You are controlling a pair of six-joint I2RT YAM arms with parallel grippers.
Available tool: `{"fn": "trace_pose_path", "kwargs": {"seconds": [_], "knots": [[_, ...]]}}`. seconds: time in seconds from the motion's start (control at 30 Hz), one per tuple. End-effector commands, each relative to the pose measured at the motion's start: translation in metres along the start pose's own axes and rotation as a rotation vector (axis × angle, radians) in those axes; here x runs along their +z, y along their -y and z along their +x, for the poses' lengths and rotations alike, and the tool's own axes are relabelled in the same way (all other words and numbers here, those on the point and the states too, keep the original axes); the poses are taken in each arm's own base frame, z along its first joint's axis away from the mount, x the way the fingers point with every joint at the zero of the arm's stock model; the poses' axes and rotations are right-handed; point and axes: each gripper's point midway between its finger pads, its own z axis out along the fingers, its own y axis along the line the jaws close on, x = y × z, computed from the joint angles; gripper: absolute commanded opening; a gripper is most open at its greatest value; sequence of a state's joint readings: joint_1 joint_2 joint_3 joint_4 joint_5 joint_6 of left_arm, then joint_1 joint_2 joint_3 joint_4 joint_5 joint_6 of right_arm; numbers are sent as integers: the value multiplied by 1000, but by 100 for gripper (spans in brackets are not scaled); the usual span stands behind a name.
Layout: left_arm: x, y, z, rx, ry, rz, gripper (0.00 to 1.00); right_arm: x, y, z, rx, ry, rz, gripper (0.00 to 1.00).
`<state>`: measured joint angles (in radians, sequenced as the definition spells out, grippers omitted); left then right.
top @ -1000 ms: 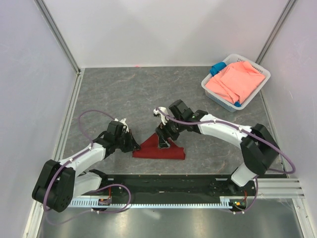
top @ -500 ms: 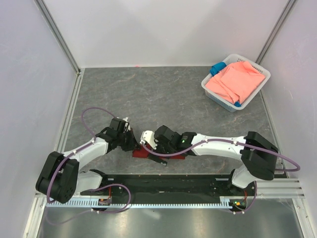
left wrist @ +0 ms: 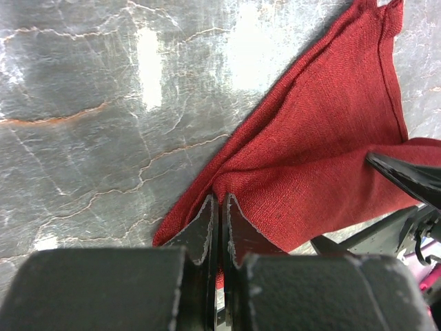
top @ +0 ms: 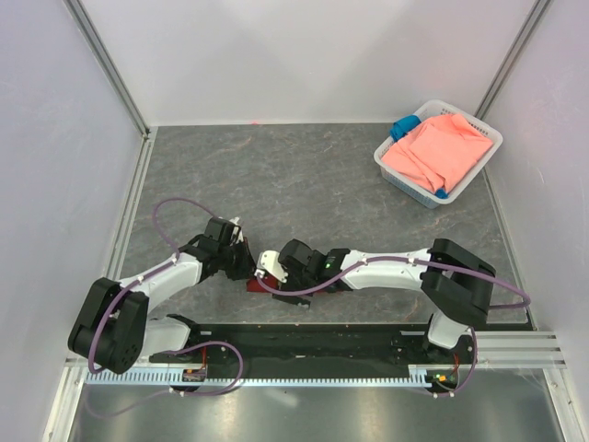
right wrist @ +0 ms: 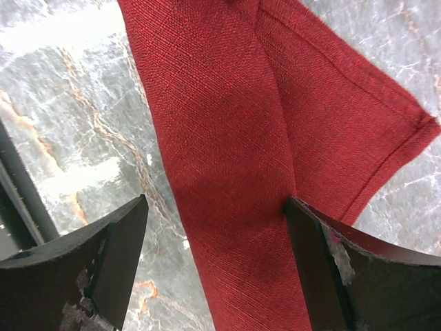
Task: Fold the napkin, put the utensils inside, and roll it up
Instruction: Roll the napkin with the utensil
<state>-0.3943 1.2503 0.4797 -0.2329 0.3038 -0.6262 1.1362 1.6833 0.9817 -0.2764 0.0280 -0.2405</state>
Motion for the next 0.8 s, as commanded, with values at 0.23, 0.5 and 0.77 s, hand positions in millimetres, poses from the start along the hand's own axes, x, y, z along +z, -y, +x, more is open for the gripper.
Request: {"fn": "trace_pose_path", "kwargs": {"seconds": [0.23, 0.5, 0.77], "knots": [[1, 8, -4, 66, -18, 41, 2, 18, 0, 0, 2, -29, -12, 72], [-9, 15, -24, 81, 60, 25, 34, 18, -10, 17, 39, -105, -78, 46], [-33, 6, -41, 63, 205, -46, 63, 10, -29, 21, 168, -116, -319, 39]]}}
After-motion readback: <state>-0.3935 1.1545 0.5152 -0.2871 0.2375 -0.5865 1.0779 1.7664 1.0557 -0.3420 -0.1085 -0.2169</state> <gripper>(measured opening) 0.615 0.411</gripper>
